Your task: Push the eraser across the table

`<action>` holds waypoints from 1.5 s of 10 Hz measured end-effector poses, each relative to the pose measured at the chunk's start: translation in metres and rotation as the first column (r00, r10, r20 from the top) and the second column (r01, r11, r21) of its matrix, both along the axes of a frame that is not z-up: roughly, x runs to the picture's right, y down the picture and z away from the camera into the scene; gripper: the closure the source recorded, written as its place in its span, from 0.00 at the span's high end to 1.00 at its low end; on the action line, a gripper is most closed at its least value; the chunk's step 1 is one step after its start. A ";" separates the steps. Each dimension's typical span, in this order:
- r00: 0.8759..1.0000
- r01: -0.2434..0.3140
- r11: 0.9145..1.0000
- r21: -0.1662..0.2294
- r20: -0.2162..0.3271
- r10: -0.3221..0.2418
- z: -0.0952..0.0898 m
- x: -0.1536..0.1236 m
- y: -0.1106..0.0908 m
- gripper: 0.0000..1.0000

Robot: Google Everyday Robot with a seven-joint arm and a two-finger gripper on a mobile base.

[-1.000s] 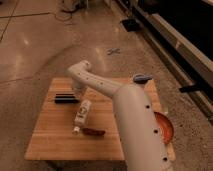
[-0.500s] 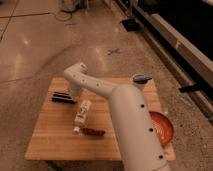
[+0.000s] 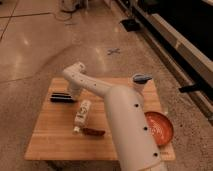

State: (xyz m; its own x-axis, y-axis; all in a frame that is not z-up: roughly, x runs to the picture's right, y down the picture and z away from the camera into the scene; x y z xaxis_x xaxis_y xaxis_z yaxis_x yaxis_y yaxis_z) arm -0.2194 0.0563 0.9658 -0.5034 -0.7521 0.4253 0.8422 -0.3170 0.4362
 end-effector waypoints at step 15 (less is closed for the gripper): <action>0.977 0.038 0.999 -0.028 0.210 -0.032 -0.016 -0.104 0.002 0.00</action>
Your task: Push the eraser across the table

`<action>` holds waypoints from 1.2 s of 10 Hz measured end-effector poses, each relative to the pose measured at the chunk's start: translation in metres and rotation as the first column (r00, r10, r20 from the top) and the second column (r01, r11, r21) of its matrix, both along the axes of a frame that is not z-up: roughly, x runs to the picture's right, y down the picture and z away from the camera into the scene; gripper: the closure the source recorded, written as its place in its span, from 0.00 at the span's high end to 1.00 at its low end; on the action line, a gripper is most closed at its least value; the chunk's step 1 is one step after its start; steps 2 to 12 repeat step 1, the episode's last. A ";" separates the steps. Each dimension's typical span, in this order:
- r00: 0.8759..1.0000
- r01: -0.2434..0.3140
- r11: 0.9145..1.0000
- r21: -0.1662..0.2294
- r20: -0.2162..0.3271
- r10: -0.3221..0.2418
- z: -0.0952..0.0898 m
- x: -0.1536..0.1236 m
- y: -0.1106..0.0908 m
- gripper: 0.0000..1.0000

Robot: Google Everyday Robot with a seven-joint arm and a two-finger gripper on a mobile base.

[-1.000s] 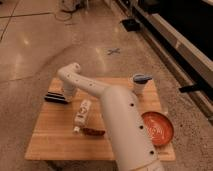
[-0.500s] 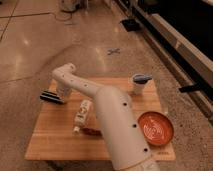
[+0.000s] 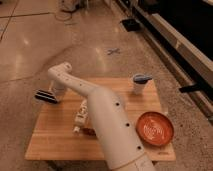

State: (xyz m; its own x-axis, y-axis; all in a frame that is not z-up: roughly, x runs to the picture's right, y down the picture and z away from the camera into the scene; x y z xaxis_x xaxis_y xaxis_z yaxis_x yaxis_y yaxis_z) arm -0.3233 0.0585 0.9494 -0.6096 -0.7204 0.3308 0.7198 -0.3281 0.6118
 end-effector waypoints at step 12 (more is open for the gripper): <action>1.000 0.001 1.000 -0.003 0.004 -0.001 0.000 -0.001 0.001 0.03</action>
